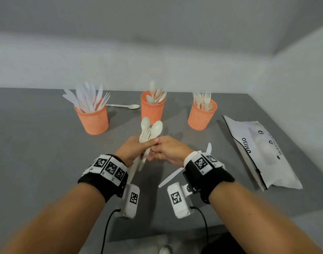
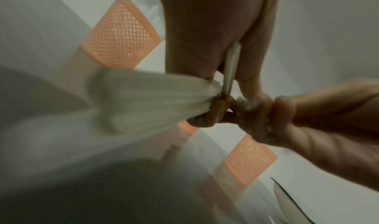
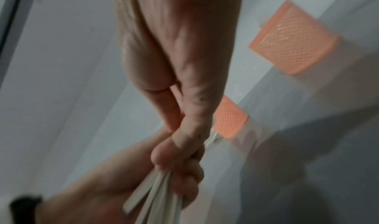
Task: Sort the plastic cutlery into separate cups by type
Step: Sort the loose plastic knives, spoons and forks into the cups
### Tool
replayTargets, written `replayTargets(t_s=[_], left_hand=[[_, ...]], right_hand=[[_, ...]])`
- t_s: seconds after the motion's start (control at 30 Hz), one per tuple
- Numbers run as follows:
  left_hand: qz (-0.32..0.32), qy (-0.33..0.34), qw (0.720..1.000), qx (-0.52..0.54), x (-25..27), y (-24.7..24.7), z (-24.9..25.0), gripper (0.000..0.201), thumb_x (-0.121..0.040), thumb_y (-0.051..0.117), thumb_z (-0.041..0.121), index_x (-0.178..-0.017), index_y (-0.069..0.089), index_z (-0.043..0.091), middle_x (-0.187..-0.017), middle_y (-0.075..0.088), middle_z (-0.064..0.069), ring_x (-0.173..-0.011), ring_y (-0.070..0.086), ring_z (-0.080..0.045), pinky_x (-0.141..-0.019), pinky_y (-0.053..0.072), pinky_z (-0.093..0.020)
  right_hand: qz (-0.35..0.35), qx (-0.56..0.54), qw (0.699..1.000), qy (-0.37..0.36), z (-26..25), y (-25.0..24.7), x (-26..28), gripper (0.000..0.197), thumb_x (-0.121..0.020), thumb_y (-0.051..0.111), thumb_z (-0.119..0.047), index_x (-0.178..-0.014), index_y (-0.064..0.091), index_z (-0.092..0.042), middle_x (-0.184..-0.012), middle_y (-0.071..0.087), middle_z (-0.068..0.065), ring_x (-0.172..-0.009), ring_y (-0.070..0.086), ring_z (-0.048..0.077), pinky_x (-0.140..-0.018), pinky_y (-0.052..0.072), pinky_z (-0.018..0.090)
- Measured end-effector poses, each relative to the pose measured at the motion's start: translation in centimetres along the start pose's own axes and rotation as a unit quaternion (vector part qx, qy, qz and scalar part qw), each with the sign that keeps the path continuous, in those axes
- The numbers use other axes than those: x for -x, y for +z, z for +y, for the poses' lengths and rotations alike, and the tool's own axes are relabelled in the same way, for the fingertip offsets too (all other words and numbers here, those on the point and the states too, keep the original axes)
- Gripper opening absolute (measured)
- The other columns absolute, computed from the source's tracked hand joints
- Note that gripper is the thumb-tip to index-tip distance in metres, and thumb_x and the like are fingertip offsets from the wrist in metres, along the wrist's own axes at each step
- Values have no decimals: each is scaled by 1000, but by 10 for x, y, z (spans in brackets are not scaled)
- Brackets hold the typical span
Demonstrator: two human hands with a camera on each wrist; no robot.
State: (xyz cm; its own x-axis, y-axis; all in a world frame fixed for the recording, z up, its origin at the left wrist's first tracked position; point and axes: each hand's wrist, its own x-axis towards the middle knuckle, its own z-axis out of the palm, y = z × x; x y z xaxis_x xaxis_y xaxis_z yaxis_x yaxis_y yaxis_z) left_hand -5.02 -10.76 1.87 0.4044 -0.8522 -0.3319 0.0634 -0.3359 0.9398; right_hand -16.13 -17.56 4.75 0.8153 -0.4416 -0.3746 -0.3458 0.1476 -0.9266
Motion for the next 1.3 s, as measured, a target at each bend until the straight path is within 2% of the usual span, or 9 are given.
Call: replayTargets(t_s=[0.17, 0.23, 0.33, 0.43, 0.6, 0.77, 0.87, 0.97, 1.3], left_hand=[[37, -22, 998, 48, 8, -4, -2, 21, -90, 59, 15, -70, 52, 10, -42, 52, 5, -35, 46, -5, -42, 43, -19], [28, -32, 995, 93, 12, -3, -2, 18, -90, 58, 12, -74, 52, 9, -49, 48, 1, -40, 46, -7, -44, 46, -19], [25, -37, 993, 111, 16, -1, -2, 14, -89, 60, 12, -78, 52, 9, -54, 46, -1, -38, 46, -6, -44, 48, -20], [23, -41, 994, 103, 16, -3, -1, 16, -87, 63, 14, -77, 51, 9, -45, 47, 3, -36, 43, -5, -42, 45, -19], [32, -51, 992, 109, 15, -6, 0, 17, -87, 63, 15, -77, 51, 9, -44, 47, 4, -36, 43, -6, -41, 42, -17], [37, -59, 991, 112, 20, -7, -4, 13, -87, 62, 10, -80, 52, 7, -48, 48, 1, -36, 44, -4, -40, 44, -16], [64, -59, 990, 111, 23, -17, -7, 13, -85, 62, 3, -77, 52, 6, -53, 46, -3, -37, 42, -6, -39, 41, -16], [91, -62, 987, 114, 26, -32, -12, 18, -82, 63, 1, -70, 51, 7, -46, 45, -2, -34, 41, -7, -38, 39, -17], [87, -33, 955, 280, 29, -54, -16, 8, -88, 59, 8, -89, 56, 1, -75, 60, -17, -62, 60, -22, -61, 53, -33]], right_hand=[[184, 13, 981, 50, 10, -56, 17, 14, -91, 47, 3, -99, 55, 11, -78, 60, 21, -57, 68, 23, -57, 58, 24], [308, 238, 915, 109, 26, -83, 21, 18, -88, 51, -6, -91, 59, 10, -84, 64, 24, -70, 65, 33, -65, 56, 34], [269, 457, 819, 219, 45, -95, 34, 27, -93, 47, -22, -75, 56, -4, -104, 64, 20, -98, 61, 33, -82, 47, 34], [242, 439, 829, 248, 53, -87, 41, 12, -89, 52, -13, -93, 61, -6, -100, 63, 18, -105, 60, 33, -82, 49, 33], [173, 401, 862, 257, 45, -52, 31, 26, -89, 55, -25, -71, 48, -8, -53, 56, 1, -84, 64, 29, -71, 51, 30], [156, 447, 850, 230, 41, -16, 3, 33, -89, 57, -23, -70, 39, -3, -101, 65, 12, -86, 62, 28, -73, 50, 28], [141, 487, 837, 206, 38, -2, -10, 49, -92, 49, -18, -137, 33, -8, -121, 59, 15, -112, 58, 31, -89, 48, 37], [87, 561, 808, 158, 38, 6, -15, 68, -93, 40, -7, -148, 5, -24, -147, 37, 7, -118, 53, 29, -97, 43, 40], [-38, 428, 902, 43, -25, 50, -30, 35, -98, 32, -17, -124, 47, 1, -126, 54, 20, -107, 53, 33, -81, 39, 26]])
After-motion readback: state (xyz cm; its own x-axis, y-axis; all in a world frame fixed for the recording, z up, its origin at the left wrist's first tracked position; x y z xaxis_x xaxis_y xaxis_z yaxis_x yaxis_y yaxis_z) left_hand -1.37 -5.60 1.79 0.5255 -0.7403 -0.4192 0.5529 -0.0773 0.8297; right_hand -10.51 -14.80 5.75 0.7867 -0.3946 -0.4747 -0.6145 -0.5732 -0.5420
